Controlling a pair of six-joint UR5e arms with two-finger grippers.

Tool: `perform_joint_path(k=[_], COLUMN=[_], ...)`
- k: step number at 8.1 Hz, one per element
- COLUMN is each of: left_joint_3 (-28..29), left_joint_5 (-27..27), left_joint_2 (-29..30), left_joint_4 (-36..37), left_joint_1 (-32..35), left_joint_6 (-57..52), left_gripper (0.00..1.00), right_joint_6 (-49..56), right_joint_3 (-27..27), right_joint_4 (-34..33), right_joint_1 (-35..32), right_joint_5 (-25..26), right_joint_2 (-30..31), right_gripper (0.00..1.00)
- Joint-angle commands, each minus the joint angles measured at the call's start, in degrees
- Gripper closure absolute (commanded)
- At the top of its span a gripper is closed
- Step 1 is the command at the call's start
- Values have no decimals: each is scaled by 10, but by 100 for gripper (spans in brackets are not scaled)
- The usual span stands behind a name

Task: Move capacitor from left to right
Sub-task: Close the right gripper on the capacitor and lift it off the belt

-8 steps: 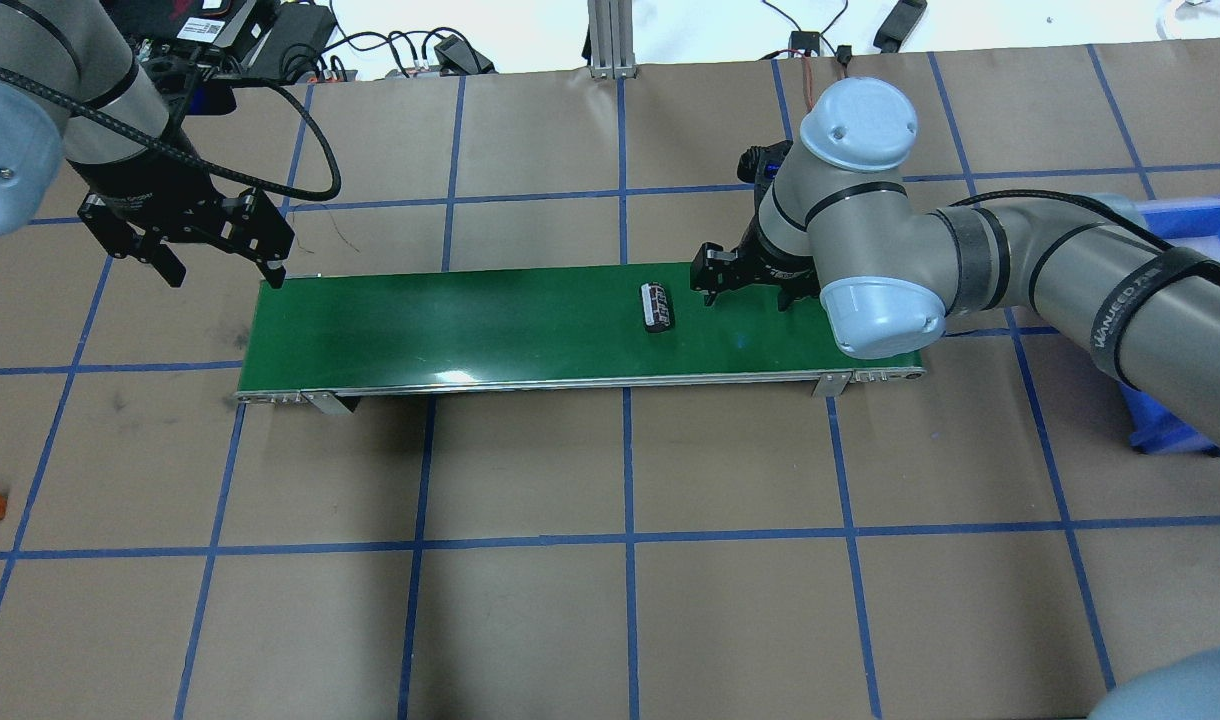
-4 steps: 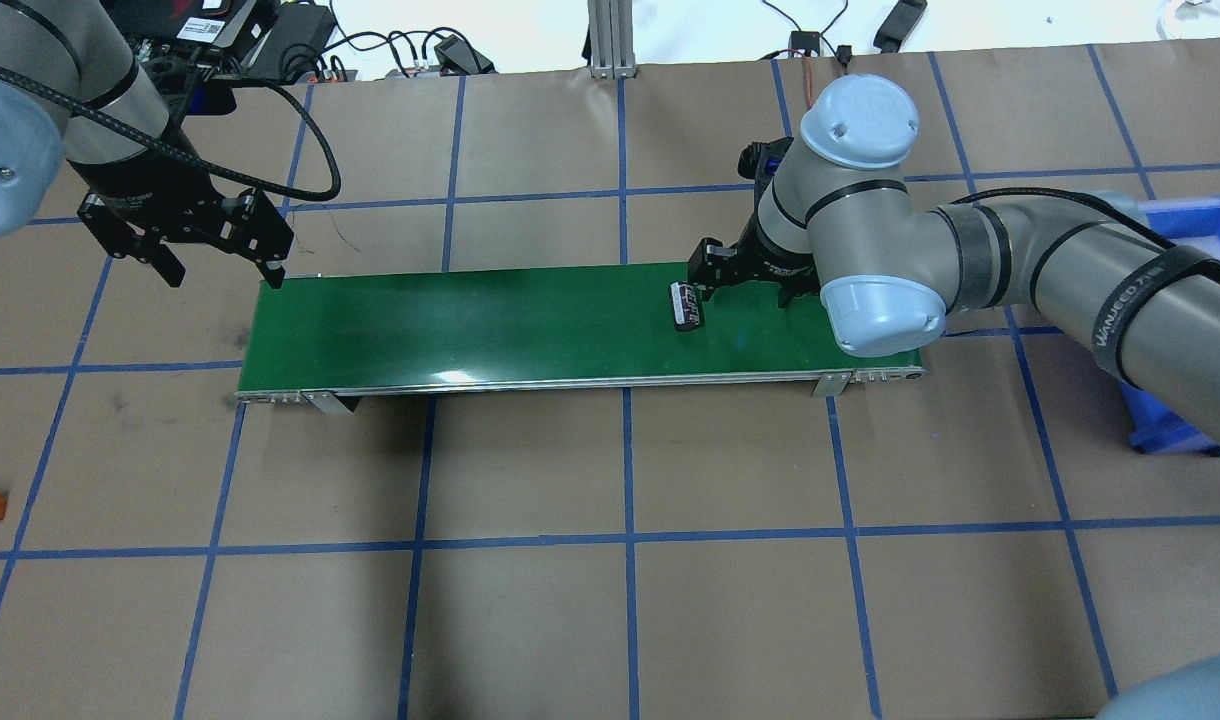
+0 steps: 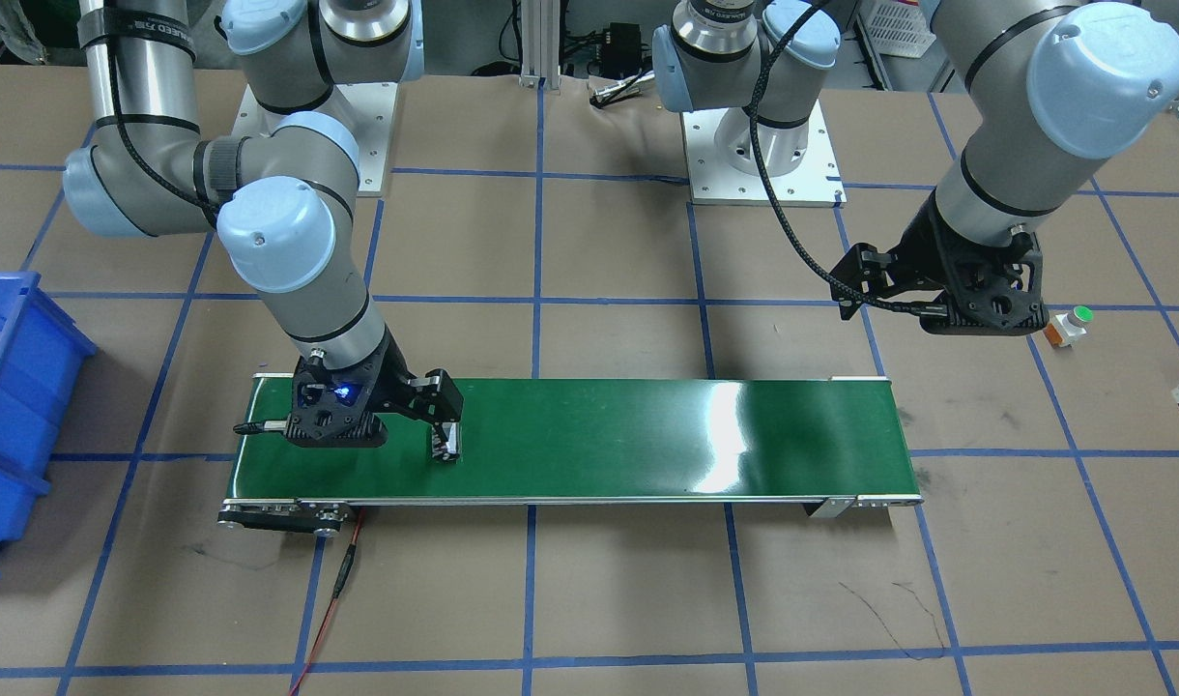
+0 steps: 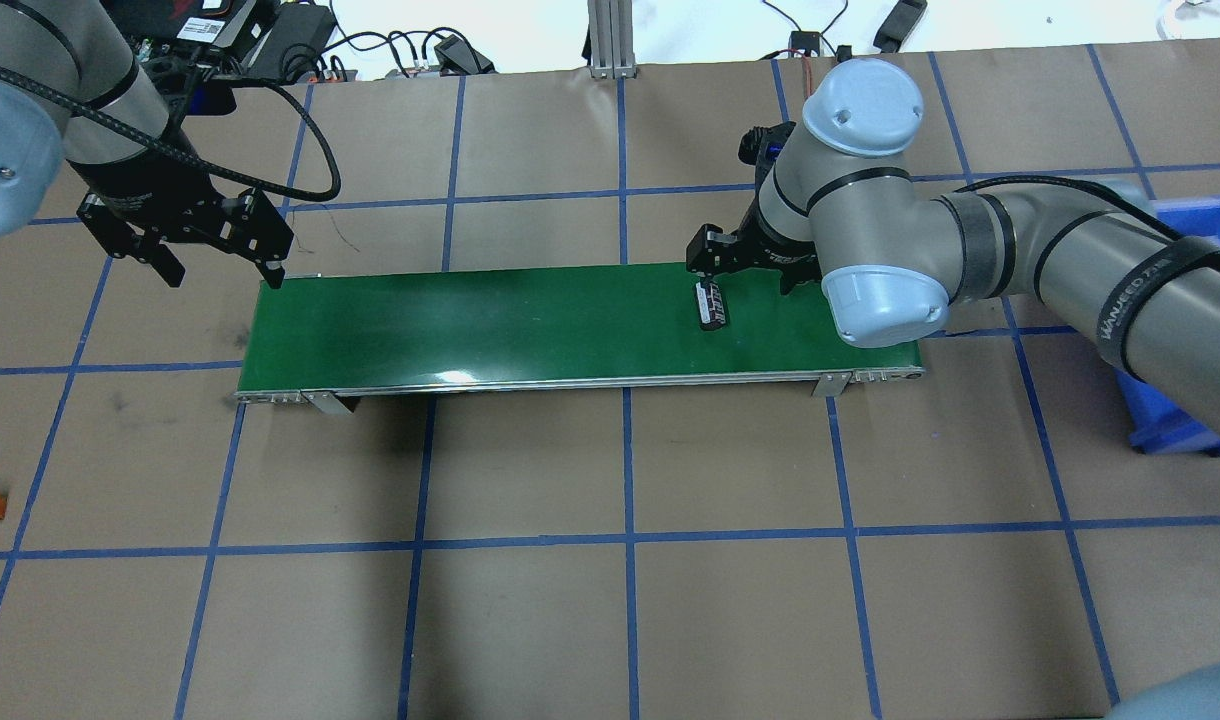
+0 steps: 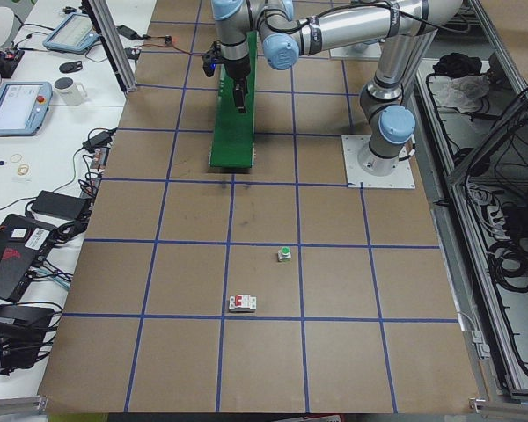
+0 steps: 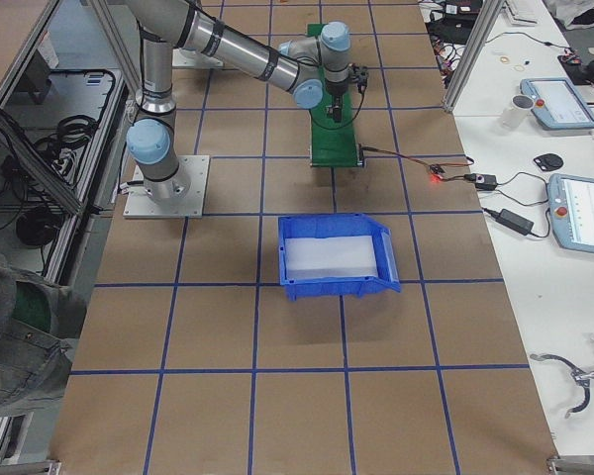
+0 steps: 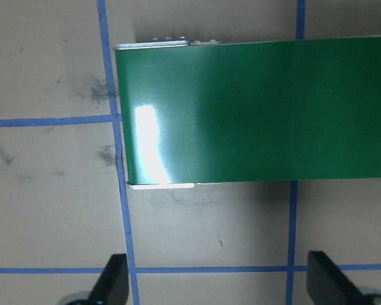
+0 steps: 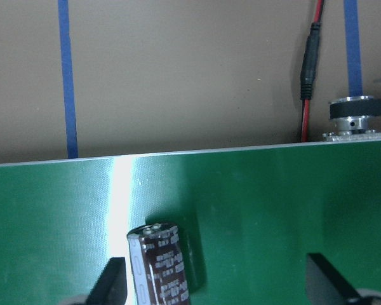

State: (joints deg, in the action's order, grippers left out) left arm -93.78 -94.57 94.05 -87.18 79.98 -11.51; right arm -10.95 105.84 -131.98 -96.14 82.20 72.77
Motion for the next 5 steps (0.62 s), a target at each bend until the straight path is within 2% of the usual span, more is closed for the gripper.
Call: perform_joint_path(k=[1, 3, 5], left_joint_3=[0, 0, 0], left_joint_5=[0, 0, 0], left_joint_2=[1, 1, 1], left_joint_4=[0, 1, 1], left_joint_1=[0, 0, 0], left_joint_6=[1, 1, 0], left_gripper=[0, 0, 0], right_joint_6=[1, 0, 0], right_joint_3=[15, 21, 24], right_joint_4=[7, 8, 35], right_joint_1=[0, -1, -6], right_joint_5=[2, 29, 37], right_joint_2=[-8, -8, -9], right_gripper=[8, 18, 51])
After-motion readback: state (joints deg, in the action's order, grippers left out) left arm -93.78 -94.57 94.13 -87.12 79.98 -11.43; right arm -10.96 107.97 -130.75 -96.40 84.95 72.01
